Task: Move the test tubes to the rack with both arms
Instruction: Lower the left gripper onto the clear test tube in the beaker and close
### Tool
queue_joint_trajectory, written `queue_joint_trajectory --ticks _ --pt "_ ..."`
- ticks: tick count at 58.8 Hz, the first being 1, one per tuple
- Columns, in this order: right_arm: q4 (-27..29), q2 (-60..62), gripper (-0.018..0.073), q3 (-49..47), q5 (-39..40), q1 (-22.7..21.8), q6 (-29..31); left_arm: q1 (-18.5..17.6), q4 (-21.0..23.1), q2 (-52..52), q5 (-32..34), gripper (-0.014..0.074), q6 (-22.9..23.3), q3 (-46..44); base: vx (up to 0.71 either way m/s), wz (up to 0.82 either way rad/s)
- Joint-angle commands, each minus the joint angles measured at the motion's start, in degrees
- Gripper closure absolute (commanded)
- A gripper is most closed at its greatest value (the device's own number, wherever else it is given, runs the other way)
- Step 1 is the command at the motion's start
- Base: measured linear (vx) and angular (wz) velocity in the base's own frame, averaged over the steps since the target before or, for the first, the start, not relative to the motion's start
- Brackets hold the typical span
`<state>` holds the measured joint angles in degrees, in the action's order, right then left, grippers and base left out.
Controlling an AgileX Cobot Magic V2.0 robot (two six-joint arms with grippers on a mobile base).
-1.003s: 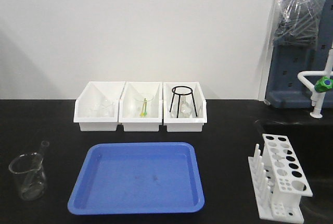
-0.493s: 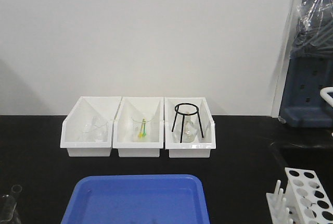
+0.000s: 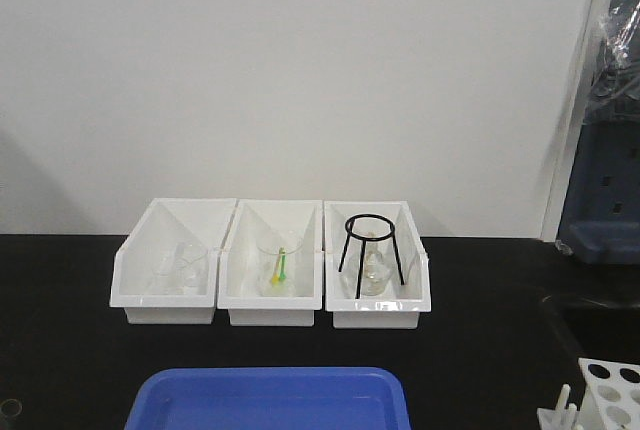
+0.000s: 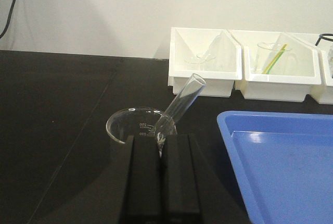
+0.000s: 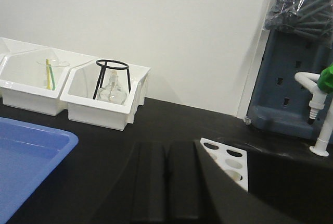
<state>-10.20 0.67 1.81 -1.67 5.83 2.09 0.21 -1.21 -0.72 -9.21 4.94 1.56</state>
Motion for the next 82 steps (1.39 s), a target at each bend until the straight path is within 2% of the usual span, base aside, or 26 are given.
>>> queue_joint_trajectory --ticks 1,28,36,51,60,72,82 --pt "-0.06 0.54 0.0568 0.69 4.63 0.07 -0.01 -0.11 0.46 -0.16 4.54 0.06 -0.04 -1.47 0.07 0.02" --pt "-0.06 0.54 0.0568 0.69 4.74 0.07 -0.01 -0.11 0.46 -0.16 4.54 0.06 -0.04 -1.47 0.03 0.01" --pt "-0.06 0.54 0.0568 0.69 6.5 0.07 -0.01 0.03 -0.04 -0.16 8.61 0.06 0.04 -1.59 0.0 0.0" --pt "0.55 0.54 0.0568 0.33 15.36 0.07 -0.92 0.03 0.01 -0.16 14.04 0.06 0.46 -1.77 0.0 0.0" --pt "4.23 0.54 0.0568 -3.9 11.21 0.07 -3.48 0.03 -0.13 -0.16 18.4 0.06 5.72 -5.54 0.0 0.0" --pt "4.08 -3.05 0.0568 -13.43 1.67 0.07 -2.59 0.03 -2.25 3.9 13.06 0.0599 3.74 -15.96 0.0 0.0" --pt "4.25 -8.94 0.0564 -17.38 1.67 0.07 -2.94 -0.02 -2.71 11.31 13.81 0.0596 2.88 -20.94 0.0 0.0"
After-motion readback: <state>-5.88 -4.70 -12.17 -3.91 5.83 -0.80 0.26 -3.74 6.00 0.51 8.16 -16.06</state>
